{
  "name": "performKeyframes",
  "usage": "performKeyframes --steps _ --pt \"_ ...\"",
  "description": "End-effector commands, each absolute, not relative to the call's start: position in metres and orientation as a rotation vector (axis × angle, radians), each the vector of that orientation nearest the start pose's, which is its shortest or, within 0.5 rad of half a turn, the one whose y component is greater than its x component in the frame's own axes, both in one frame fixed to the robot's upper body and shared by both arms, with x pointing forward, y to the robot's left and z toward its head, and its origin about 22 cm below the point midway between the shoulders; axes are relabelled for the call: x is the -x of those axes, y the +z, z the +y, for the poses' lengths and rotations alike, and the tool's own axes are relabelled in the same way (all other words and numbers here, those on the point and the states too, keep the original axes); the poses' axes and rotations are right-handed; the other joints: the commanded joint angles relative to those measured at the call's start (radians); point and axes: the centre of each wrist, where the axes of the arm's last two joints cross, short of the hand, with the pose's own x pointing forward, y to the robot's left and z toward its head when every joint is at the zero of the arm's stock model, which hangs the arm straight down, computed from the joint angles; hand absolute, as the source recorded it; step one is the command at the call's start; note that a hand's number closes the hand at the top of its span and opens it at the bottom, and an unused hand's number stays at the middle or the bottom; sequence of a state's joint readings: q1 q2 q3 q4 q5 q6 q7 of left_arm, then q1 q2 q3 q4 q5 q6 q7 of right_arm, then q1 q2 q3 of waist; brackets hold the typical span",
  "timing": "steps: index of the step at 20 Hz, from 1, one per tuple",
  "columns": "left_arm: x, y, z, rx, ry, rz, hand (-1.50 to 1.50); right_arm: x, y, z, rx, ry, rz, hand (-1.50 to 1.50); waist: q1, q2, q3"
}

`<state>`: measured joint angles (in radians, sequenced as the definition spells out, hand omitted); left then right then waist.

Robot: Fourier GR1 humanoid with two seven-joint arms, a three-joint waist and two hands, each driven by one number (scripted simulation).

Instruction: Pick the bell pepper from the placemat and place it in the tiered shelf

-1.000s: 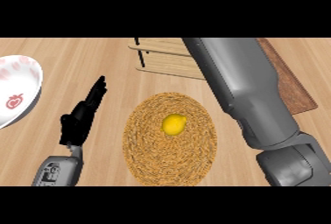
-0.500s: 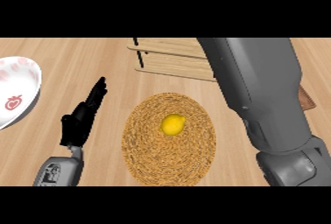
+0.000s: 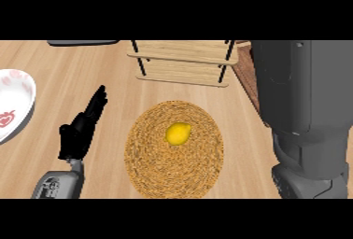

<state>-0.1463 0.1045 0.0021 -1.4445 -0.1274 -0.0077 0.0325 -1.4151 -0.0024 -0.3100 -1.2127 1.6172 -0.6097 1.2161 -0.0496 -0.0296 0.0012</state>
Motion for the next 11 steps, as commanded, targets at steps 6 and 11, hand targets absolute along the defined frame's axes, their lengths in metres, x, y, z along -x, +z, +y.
performKeyframes --steps 6,11 --pt "-0.267 -0.005 0.245 -0.162 -0.18 -1.521 0.0 -0.332 0.364 -0.128 1.22 -0.66 -1.405 -1.5 -0.048 -0.02 0.001" --pt "-0.26 -0.01 0.247 -0.163 -0.181 -1.503 0.0 -0.305 0.347 -0.15 1.175 -0.628 -1.4 -1.5 -0.06 -0.027 0.001"
